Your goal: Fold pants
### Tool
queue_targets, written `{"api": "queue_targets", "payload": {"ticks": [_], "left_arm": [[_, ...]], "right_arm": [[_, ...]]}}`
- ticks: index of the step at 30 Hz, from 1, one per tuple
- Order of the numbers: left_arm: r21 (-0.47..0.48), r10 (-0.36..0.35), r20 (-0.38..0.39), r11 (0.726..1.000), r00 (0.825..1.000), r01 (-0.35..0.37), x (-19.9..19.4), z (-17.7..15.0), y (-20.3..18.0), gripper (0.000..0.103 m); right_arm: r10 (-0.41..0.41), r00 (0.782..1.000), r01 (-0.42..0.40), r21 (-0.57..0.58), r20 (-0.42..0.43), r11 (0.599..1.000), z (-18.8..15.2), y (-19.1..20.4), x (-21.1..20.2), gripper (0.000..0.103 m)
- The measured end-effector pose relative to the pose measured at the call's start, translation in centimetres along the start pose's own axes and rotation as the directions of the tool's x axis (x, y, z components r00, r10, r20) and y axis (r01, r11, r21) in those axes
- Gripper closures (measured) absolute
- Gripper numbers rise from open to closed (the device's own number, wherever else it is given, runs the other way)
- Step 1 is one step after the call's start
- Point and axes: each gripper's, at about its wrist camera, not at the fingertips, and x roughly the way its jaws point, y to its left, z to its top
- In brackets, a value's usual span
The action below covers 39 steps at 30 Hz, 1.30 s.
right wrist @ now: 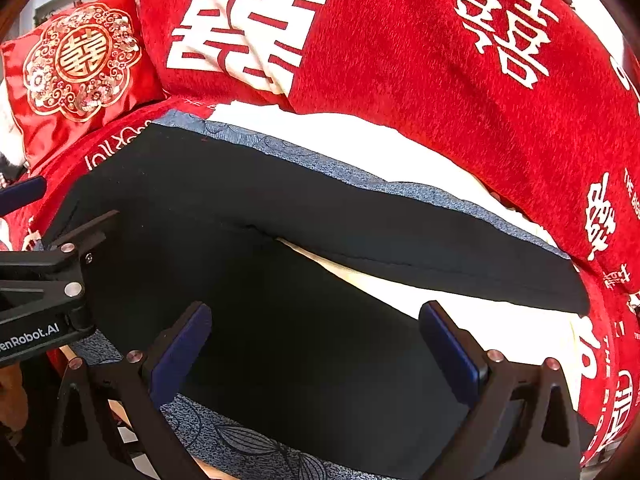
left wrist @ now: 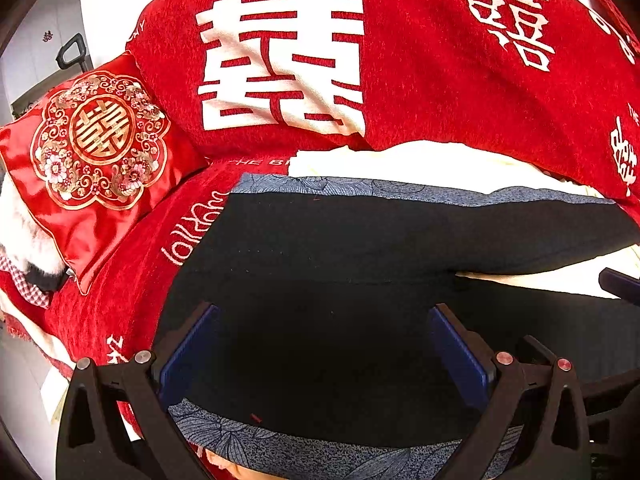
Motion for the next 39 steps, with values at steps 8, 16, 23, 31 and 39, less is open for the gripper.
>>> {"api": "queue_targets", "payload": {"ticks": [8, 16, 23, 31, 39], "left_arm": [[0.006, -0.003, 0.004, 1.000, 1.000, 0.003, 0.4, 0.2, 0.5, 0.000], [-0.002, -0.021, -0.018, 1.000, 1.000, 0.021, 1.9, 1.0, 1.4, 0.000], [-0.024, -0.075, -0.052, 0.997, 0.996, 0.073, 4.5, 3.7, 2.4, 0.000], [-0.020, -0.081, -0.106, 0.997, 0.991, 0.080, 9.0, 5.8, 2.4, 0.000], [-0.029, -0.093, -0.147, 0.995, 0.985, 0.090, 11.7, 6.1, 2.5, 0.000]], "right_arm": [[0.026, 1.000, -0.026, 0.019, -0.015, 0.999, 0.2, 0.0, 0.8, 0.000], [0.070, 0.997, -0.071, -0.038, -0.023, 0.997, 1.5, -0.1, 2.1, 0.000], [0.259, 0.965, -0.262, -0.083, -0.036, 0.962, 5.4, -1.9, 4.6, 0.000], [0.377, 0.914, -0.401, -0.199, -0.149, 0.894, 12.0, -2.5, 11.0, 0.000], [0.474, 0.848, -0.523, -0.232, -0.237, 0.820, 16.1, -2.6, 18.1, 0.000]]}}
